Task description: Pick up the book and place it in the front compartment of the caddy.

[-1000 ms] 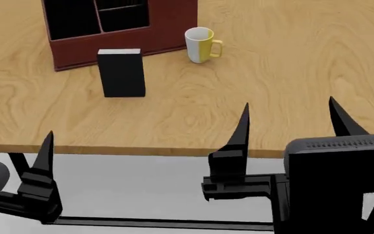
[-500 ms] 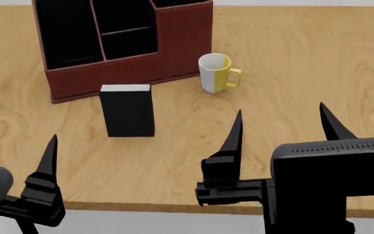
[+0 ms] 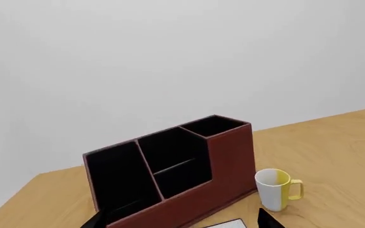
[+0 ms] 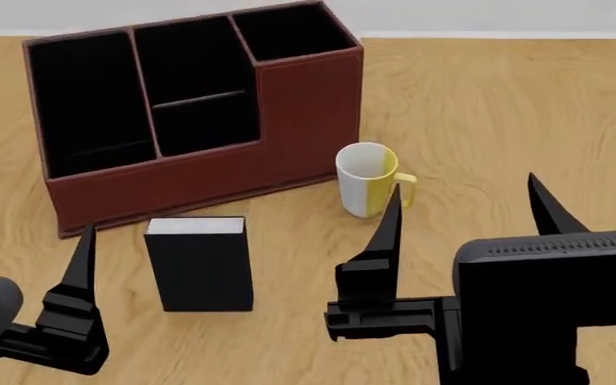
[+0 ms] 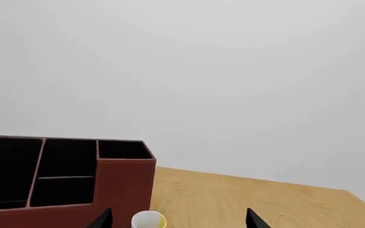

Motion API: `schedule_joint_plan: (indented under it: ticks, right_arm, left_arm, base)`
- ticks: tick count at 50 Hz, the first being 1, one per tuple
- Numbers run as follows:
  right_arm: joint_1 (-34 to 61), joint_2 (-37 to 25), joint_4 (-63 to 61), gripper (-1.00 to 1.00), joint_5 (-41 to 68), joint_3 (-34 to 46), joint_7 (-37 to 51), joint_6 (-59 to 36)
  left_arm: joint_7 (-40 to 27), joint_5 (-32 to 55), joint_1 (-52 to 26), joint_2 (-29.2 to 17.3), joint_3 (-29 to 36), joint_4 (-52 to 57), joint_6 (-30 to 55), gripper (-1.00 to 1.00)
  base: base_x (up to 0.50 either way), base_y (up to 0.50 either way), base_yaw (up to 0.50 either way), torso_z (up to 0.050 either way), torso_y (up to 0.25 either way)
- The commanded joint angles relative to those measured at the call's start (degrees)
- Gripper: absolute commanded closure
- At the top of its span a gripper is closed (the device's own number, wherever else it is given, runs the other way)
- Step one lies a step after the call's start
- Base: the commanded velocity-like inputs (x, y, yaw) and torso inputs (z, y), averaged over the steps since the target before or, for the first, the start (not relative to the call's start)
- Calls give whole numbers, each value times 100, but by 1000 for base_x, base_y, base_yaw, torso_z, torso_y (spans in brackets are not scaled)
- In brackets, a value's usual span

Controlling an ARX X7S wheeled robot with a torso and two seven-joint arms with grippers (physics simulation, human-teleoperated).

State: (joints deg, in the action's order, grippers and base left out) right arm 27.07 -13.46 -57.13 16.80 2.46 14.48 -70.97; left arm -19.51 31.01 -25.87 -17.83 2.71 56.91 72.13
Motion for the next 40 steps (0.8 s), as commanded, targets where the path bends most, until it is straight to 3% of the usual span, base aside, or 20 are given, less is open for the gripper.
schedule_joint_plan:
  ticks: [1, 40]
  right_arm:
    - [-18, -34, -29, -100, 65, -12, 50, 8]
    - [71, -168, -40, -100, 342, 63, 295, -48]
  left_arm:
    - [-78, 99, -12, -35, 1, 25, -7, -100]
    - [-403, 509, -163, -193, -29, -1, -23, -100]
  base:
    - [500, 0, 0, 0, 10]
    - [500, 0, 0, 0, 1]
